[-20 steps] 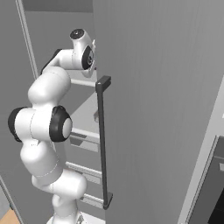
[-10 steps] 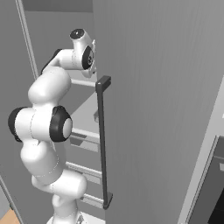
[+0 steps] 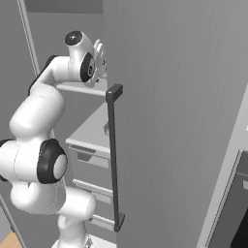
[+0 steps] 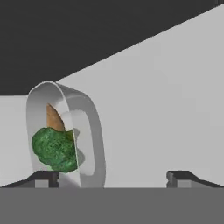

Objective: Take the meat container that has the shrimp and place it on the second highest rack of the freezer. Then take the vegetable container that has the broccoli and sweet potato and place it on the highest rack of the freezer.

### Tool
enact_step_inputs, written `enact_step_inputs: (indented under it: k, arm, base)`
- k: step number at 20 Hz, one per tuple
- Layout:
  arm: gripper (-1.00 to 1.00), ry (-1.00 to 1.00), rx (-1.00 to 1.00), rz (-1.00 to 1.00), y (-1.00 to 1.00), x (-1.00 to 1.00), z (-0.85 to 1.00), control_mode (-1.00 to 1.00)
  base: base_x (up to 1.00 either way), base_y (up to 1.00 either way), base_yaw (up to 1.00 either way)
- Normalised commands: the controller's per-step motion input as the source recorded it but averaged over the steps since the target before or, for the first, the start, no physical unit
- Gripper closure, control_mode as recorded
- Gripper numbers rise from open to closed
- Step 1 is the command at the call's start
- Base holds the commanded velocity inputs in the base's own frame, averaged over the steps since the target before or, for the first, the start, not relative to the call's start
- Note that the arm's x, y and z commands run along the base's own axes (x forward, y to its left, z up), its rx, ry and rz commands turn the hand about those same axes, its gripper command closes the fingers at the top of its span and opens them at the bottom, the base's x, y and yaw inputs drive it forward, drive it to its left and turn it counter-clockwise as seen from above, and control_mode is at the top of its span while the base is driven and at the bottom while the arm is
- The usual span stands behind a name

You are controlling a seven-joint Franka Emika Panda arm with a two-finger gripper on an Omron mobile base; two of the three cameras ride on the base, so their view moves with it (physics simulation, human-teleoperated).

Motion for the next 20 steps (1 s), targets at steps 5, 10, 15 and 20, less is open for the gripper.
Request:
enact_step_inputs:
  k: [5, 10, 15, 20]
  arm:
    - [-1.0, -0.43, 0.04, 0.01, -0.01, -1.0, 0.34, -1.0]
    - [-1.0, -0.26, 0.0, 0.0, -0.03, -1.0, 0.19, -1.0]
    - [-1.0, 0.01, 0.0, 0.01, 0.0, -1.0, 0.07, -1.0]
    - [-1.0, 0.24, -0.03, 0.05, 0.0, -1.0, 0.15, -1.0]
  base:
    - [0.0, 0.0, 0.0]
    - [0.0, 0.0, 0.0]
    - [0.0, 0.0, 0.0]
    - [0.0, 0.0, 0.0]
